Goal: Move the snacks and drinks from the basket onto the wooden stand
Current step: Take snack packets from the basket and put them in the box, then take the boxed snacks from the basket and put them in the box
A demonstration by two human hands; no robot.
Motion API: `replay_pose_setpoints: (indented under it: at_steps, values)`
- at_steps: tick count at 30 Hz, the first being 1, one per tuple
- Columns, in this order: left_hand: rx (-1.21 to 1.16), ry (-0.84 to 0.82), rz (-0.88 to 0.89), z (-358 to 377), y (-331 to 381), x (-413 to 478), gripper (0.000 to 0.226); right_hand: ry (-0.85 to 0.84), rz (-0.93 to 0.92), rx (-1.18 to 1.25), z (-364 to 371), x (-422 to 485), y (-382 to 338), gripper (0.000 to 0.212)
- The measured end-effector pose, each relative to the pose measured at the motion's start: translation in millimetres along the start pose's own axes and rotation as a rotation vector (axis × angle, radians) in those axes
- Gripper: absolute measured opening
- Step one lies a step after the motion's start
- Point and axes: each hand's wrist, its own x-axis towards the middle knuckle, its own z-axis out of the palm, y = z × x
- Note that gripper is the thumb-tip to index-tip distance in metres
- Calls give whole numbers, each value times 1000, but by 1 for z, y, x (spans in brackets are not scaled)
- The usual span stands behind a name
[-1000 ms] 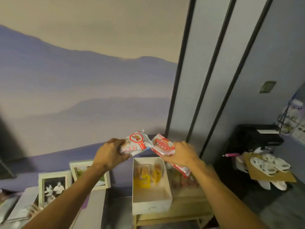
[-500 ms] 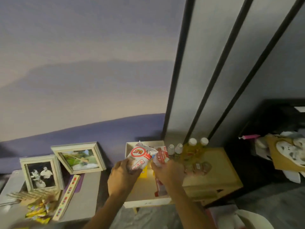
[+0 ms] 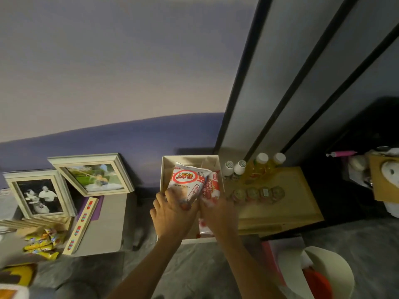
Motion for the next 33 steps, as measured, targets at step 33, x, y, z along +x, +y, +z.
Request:
replay_pose_setpoints:
  at_steps: [33]
  values:
    - [65,242,650,-459,95,1,100,285,-443,-132,-419,-143,-231,109]
